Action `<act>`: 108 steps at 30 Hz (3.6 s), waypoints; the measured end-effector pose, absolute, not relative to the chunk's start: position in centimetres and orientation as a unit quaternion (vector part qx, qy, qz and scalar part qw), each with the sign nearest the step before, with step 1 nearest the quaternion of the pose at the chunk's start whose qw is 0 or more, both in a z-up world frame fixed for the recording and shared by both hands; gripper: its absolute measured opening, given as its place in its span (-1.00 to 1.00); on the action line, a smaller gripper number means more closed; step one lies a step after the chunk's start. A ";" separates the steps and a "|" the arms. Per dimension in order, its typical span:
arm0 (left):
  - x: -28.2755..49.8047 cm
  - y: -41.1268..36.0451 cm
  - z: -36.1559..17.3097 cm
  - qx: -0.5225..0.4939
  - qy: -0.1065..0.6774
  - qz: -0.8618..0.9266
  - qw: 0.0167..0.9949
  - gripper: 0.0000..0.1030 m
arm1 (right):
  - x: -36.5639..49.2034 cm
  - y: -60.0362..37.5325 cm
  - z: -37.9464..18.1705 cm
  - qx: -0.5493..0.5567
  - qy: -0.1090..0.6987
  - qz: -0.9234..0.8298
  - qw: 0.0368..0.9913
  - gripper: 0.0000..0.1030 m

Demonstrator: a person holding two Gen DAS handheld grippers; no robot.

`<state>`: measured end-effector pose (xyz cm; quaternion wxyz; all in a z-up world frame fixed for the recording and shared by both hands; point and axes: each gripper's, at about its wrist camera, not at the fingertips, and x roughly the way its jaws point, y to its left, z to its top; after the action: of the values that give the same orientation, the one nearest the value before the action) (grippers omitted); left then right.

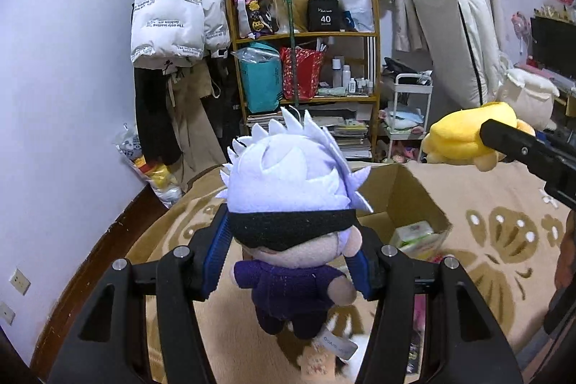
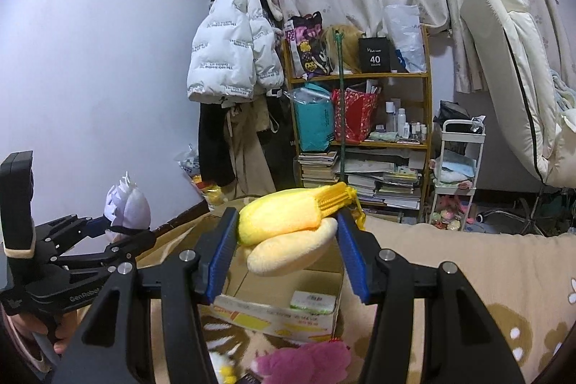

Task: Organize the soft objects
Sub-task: 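Carry the doll into the box and open the left gripper while the right carries the yellow plush over, then release the yellow plush into the box with the right gripper, then withdraw both grippers, then lower the left gripper onto the white chick plush while the right approaches the pink bear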

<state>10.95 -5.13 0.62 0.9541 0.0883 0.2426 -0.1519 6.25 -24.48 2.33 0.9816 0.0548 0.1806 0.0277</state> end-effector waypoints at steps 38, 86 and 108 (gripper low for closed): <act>15.1 -5.1 -4.6 0.035 0.315 -0.157 0.935 0.87 | 11.7 -25.1 -5.1 0.115 0.296 0.059 0.946 0.63; 9.6 -6.8 -9.3 0.077 0.449 -0.200 0.867 0.91 | 4.8 -25.5 -7.1 0.116 0.340 0.006 0.933 1.00; 11.4 -9.9 -15.0 0.108 0.532 -0.225 0.809 0.91 | 9.9 -28.1 -12.3 0.133 0.399 -0.040 0.906 1.00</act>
<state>11.36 -9.87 -14.95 0.8093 0.1077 0.5320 -0.2247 9.87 -28.14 -12.28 0.9063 0.1330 0.3993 -0.0395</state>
